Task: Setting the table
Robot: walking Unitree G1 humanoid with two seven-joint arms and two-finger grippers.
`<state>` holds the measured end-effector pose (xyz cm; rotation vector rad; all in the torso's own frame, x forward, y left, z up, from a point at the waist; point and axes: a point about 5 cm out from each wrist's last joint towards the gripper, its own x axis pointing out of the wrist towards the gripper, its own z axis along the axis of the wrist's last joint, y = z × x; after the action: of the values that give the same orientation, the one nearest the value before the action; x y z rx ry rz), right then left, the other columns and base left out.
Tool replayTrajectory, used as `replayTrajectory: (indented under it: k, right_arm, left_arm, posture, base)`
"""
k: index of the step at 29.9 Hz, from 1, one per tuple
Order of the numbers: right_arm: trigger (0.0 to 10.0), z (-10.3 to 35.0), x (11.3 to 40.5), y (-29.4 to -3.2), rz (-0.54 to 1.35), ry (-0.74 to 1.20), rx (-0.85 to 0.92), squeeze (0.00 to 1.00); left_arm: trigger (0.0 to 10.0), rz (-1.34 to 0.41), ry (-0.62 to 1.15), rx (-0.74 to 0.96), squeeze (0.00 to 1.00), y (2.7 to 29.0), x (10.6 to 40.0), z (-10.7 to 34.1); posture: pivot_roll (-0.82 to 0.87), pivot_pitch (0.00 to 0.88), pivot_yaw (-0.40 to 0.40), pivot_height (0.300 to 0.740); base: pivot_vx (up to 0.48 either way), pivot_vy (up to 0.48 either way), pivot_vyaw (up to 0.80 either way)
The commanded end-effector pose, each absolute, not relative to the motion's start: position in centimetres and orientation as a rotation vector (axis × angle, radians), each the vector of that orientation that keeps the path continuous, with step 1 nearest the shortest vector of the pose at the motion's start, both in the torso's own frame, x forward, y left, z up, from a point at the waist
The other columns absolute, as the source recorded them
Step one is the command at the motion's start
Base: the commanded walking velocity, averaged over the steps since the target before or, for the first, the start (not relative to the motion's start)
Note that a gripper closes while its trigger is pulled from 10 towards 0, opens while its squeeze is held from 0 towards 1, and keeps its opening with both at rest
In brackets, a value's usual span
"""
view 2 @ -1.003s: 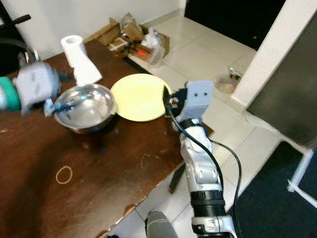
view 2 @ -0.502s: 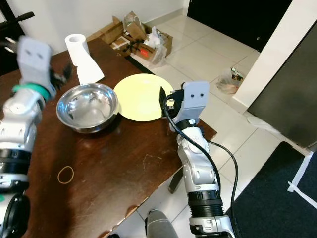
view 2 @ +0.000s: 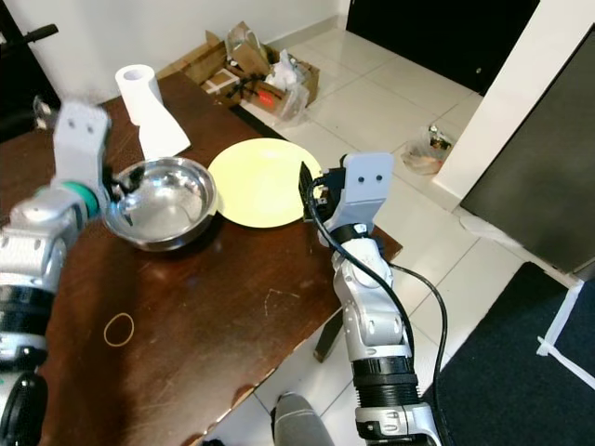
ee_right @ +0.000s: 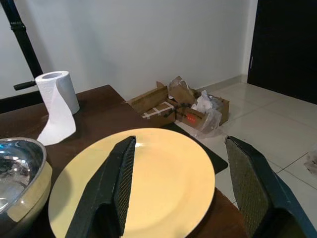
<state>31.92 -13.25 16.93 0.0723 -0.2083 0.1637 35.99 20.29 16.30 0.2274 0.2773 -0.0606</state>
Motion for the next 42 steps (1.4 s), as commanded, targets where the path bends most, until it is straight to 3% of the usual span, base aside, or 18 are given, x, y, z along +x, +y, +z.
replayTrajectory:
  k: [1, 5, 6, 13, 23, 24, 42]
  right_arm:
    - [10.0, 16.3, 31.8, -13.2, 0.163, -0.184, 0.067, 0.00]
    - [10.0, 16.3, 31.8, -13.3, 0.166, -0.183, 0.066, 0.00]
    - [10.0, 16.3, 31.8, -13.3, 0.167, -0.183, 0.066, 0.00]
    - [10.0, 16.4, 31.8, -13.2, 0.169, -0.184, 0.065, 0.00]
    - [10.0, 16.4, 31.8, -13.2, 0.167, -0.186, 0.065, 0.00]
    - [10.0, 16.4, 31.8, -13.2, 0.167, -0.186, 0.065, 0.00]
    - [10.0, 16.6, 32.0, -13.3, 0.172, -0.189, 0.058, 0.00]
  left_arm:
    - [10.0, -0.026, 0.325, 0.222, 1.00, 20.8, 35.8, 15.4]
    - [10.0, -0.017, 0.394, 0.175, 1.00, 21.1, 35.6, 14.5]
    - [10.0, -0.020, 0.419, 0.127, 0.00, 21.0, 35.6, 14.2]
    - [10.0, -0.074, 0.493, -0.058, 0.00, 20.0, 35.6, 13.1]
    - [10.0, -0.061, 0.560, -0.089, 0.00, 20.1, 35.2, 11.9]
    - [0.0, -0.035, 0.570, -0.111, 0.00, 20.4, 35.1, 11.6]
    - [0.0, 0.065, 0.466, -0.151, 0.00, 21.1, 35.5, 12.2]
  posture:
    - [-0.19, 0.009, 0.045, 0.740]
    - [-0.19, 0.011, 0.042, 0.740]
    - [-0.19, 0.012, 0.040, 0.740]
    - [-0.19, 0.012, 0.041, 0.740]
    - [-0.19, 0.011, 0.044, 0.740]
    - [-0.20, 0.012, 0.041, 0.740]
    - [-0.20, 0.000, 0.037, 0.740]
  base:
    - [0.000, 0.000, 0.00]
    - [0.000, 0.000, 0.00]
    - [0.000, 0.000, 0.00]
    - [0.000, 0.000, 0.00]
    - [0.000, 0.000, 0.00]
    - [0.000, 0.000, 0.00]
    - [0.000, 0.000, 0.00]
